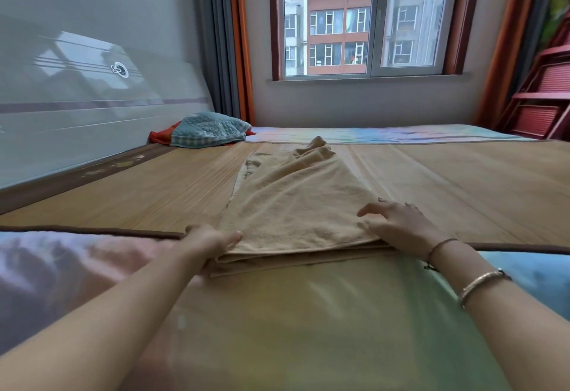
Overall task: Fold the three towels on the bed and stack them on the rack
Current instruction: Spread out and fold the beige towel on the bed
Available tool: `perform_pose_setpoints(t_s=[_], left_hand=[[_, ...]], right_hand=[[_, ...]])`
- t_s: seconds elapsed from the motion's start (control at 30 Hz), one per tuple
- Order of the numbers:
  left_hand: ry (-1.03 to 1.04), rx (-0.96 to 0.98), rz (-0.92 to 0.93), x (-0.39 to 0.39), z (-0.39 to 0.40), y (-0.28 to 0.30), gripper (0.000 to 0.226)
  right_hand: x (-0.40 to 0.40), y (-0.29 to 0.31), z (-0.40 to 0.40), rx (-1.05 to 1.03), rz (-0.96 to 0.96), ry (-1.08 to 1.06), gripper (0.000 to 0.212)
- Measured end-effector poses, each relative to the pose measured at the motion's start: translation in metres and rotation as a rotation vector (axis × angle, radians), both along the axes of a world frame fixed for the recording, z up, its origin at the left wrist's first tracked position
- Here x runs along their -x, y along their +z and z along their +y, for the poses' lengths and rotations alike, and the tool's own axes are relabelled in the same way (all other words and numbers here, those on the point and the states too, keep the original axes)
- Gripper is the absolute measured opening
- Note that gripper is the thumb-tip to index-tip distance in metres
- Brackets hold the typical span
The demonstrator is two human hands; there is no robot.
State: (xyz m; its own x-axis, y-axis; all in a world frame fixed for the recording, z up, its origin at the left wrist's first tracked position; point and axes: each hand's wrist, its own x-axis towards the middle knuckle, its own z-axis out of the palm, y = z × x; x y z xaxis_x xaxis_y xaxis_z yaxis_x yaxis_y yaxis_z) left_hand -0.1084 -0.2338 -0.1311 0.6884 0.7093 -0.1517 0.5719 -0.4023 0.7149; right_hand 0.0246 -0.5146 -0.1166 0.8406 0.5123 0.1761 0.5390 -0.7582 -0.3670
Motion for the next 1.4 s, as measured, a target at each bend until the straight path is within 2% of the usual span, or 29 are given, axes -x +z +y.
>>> perform_pose_setpoints(t_s=[0.07,0.17,0.27,0.4,0.47,0.53,0.6,0.67,0.7,0.73,0.77,0.83,0.9,0.97,1.03,1.1,1.23,1.33,1.4], left_hand=[[-0.012,0.043,-0.007,0.000,0.000,-0.001,0.070],[-0.073,0.162,-0.084,-0.002,0.000,0.001,0.030],[-0.143,0.083,-0.106,-0.013,0.011,0.003,0.032],[-0.238,0.000,-0.060,-0.022,0.036,0.014,0.016],[-0.218,-0.173,-0.019,-0.025,0.061,0.021,0.019],[-0.106,-0.384,-0.003,-0.026,0.094,0.032,0.019],[0.056,-0.600,0.003,-0.018,0.122,0.041,0.015],[0.188,-0.872,0.110,-0.011,0.145,0.043,0.035],[0.225,-0.962,0.180,-0.009,0.152,0.042,0.047],[0.247,-0.970,0.195,-0.012,0.156,0.039,0.055],[0.237,-0.895,0.179,-0.018,0.152,0.034,0.057],[0.144,-0.639,0.103,-0.038,0.135,0.015,0.053],[-0.003,-0.441,0.100,-0.062,0.110,-0.003,0.053],[-0.066,-0.369,0.205,-0.084,0.086,-0.012,0.071],[-0.034,-0.378,0.335,-0.095,0.070,-0.014,0.083],[-0.015,-0.476,0.400,-0.095,0.061,-0.019,0.090],[-0.034,-0.582,0.399,-0.100,0.064,-0.033,0.092],[-0.110,-0.596,0.432,-0.111,0.070,-0.027,0.092],[-0.169,-0.607,0.422,-0.120,0.079,-0.027,0.093]], right_hand=[[0.001,0.003,0.017,-0.033,0.003,-0.016,0.052],[-0.006,-0.002,0.049,-0.003,-0.022,-0.013,0.043],[-0.012,-0.005,0.082,0.078,-0.007,0.031,0.045],[-0.023,-0.007,0.112,0.201,0.044,0.032,0.051],[-0.018,-0.003,0.120,0.280,0.093,0.071,0.049],[-0.007,0.008,0.134,0.265,0.137,0.175,0.049],[0.007,0.019,0.153,0.111,0.312,0.311,0.045],[0.017,0.019,0.173,-0.093,0.522,0.462,0.034],[0.015,0.014,0.182,-0.171,0.521,0.509,0.027],[0.009,0.009,0.189,-0.212,0.447,0.517,0.023],[0.004,0.005,0.191,-0.221,0.339,0.486,0.021],[-0.013,-0.004,0.192,-0.216,0.141,0.371,0.024],[-0.030,-0.011,0.188,-0.177,0.051,0.281,0.028],[-0.049,-0.013,0.185,-0.081,0.019,0.211,0.032],[-0.072,-0.011,0.187,-0.039,-0.008,0.154,0.035],[-0.098,-0.012,0.195,-0.051,-0.020,0.127,0.038],[-0.143,-0.020,0.202,0.108,-0.090,0.130,0.043],[-0.160,-0.020,0.196,0.196,-0.019,0.081,0.050],[-0.165,-0.020,0.195,0.307,-0.046,0.042,0.053]])
